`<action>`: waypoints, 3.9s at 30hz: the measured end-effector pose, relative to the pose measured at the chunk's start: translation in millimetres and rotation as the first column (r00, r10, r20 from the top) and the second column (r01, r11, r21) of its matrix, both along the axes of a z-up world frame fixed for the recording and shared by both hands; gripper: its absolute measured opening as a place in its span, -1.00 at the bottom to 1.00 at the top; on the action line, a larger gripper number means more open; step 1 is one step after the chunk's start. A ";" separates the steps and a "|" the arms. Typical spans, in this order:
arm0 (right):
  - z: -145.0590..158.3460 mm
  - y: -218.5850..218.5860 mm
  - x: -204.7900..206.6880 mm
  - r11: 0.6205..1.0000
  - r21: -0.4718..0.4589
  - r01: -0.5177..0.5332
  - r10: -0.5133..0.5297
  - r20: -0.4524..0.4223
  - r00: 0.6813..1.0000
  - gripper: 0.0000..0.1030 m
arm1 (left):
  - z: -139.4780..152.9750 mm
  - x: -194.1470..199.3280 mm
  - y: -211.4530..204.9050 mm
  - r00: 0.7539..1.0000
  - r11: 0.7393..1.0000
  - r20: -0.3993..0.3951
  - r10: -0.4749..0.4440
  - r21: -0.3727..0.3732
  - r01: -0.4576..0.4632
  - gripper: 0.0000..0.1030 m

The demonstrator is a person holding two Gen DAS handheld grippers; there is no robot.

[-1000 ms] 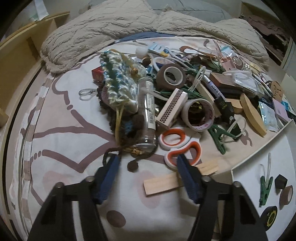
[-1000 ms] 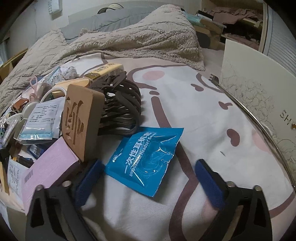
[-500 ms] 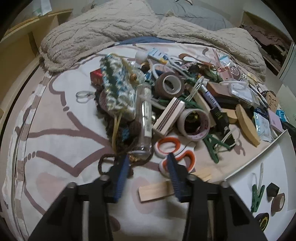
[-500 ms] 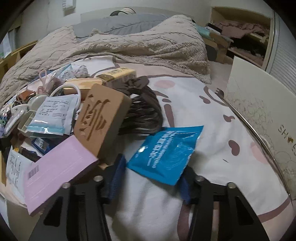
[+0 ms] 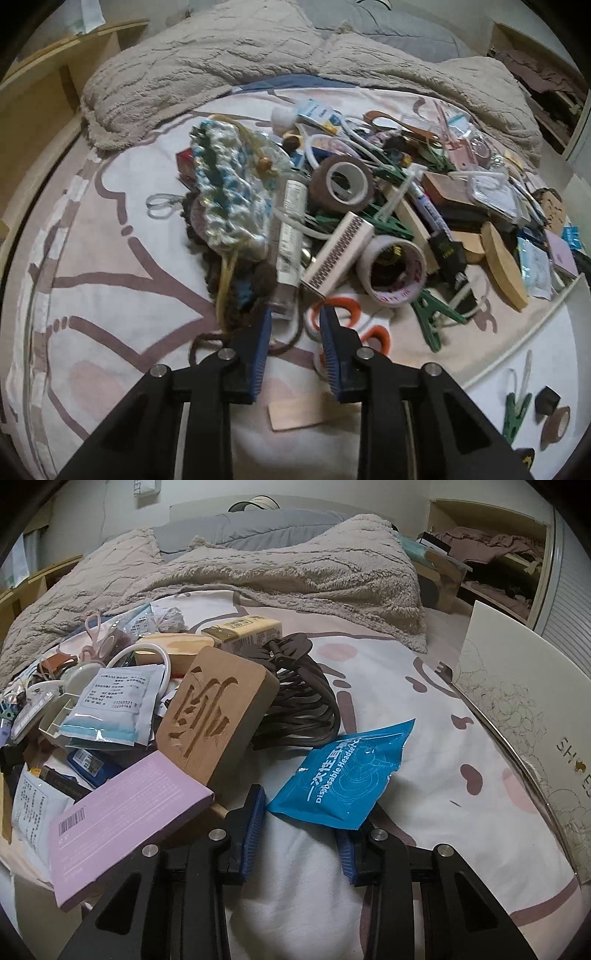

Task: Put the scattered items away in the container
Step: 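Close the left gripper on the clear tube while the right gripper grasps the blue packet, then lift the clear tube with the left gripper while the right lifts the blue packet, then carry the clear tube with the left gripper while the right carries the blue packet toward the box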

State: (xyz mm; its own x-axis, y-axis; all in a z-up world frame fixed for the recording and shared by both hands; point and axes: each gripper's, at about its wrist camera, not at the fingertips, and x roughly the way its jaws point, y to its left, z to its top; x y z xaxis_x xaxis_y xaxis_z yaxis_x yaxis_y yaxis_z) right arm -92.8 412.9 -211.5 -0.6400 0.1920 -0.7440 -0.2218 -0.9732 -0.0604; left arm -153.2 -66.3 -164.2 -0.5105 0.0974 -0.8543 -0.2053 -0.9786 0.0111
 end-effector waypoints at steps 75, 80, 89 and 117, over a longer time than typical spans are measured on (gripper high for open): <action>22.6 31.2 74.0 0.938 -0.345 0.034 -0.052 -0.043 0.998 -0.77 | 6.9 34.9 -31.9 0.995 0.998 0.079 -0.060 0.011 0.060 -0.09; 27.1 29.3 74.2 0.934 -0.357 0.004 -0.016 -0.030 0.999 -0.77 | 4.5 29.7 -31.6 0.996 0.999 0.076 -0.041 0.014 0.040 -0.09; 44.8 37.9 57.6 0.959 -0.274 0.069 -0.090 -0.065 0.994 0.48 | -7.8 28.1 -34.1 0.993 1.000 0.112 -0.022 0.010 0.021 -0.09; 24.2 89.7 7.5 0.829 -0.529 0.180 -0.238 -0.043 0.970 -0.63 | -14.3 22.1 -36.8 0.995 1.000 0.099 0.016 0.012 -0.017 0.12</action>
State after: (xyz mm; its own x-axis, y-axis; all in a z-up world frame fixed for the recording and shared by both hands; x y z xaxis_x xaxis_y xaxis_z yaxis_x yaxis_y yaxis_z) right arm -85.4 502.6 -187.3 -0.7066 -0.0649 -0.7046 -0.4000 -0.7848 0.4734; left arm -131.0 -103.1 -178.4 -0.4253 0.1007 -0.8994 -0.1887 -0.9818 -0.0207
